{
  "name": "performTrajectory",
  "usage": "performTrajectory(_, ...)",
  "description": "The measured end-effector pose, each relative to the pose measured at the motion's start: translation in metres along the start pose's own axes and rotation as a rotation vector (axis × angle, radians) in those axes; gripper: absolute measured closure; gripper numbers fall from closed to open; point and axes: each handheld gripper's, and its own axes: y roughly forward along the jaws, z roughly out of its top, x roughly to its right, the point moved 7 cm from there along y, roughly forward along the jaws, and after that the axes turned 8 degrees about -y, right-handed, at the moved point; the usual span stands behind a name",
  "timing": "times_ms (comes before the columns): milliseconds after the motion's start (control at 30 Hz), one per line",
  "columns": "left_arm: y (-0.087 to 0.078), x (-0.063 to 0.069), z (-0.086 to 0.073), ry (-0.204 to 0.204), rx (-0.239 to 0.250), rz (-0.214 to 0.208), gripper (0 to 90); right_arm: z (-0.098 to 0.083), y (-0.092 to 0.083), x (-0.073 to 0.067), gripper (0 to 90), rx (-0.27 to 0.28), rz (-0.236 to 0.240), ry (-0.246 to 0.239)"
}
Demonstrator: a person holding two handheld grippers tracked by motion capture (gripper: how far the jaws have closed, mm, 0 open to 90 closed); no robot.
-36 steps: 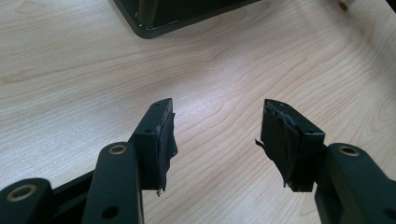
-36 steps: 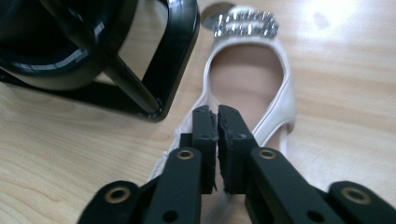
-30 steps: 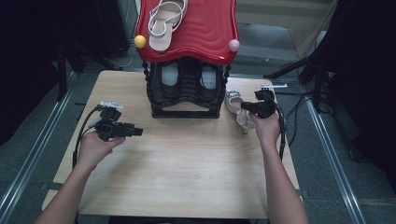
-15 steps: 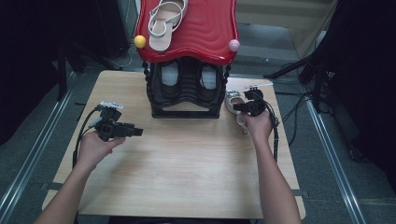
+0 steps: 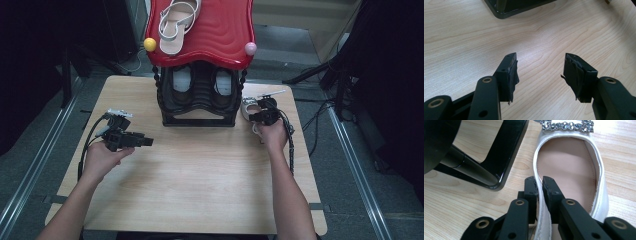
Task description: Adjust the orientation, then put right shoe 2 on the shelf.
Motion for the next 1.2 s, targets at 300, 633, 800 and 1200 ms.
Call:
performTrajectory(300,-0.001,-0.002,0.0,-0.006,0.003,0.001,45.1,0.0,-0.001,-0.001,88.6,-0.006,-0.009,0.006)
performTrajectory(633,0.0,-0.003,0.0,-0.011,0.005,-0.002,45.1,0.002,-0.012,0.006,88.9,0.033,0.02,0.046)
performTrajectory(800,-0.001,-0.002,0.0,-0.012,0.004,-0.007,45.2,0.004,-0.02,0.008,88.9,0.056,0.033,0.059)
performTrajectory(1200,0.0,-0.002,0.0,-0.013,0.002,-0.006,45.1,0.012,-0.04,0.007,89.0,0.099,0.101,0.091)
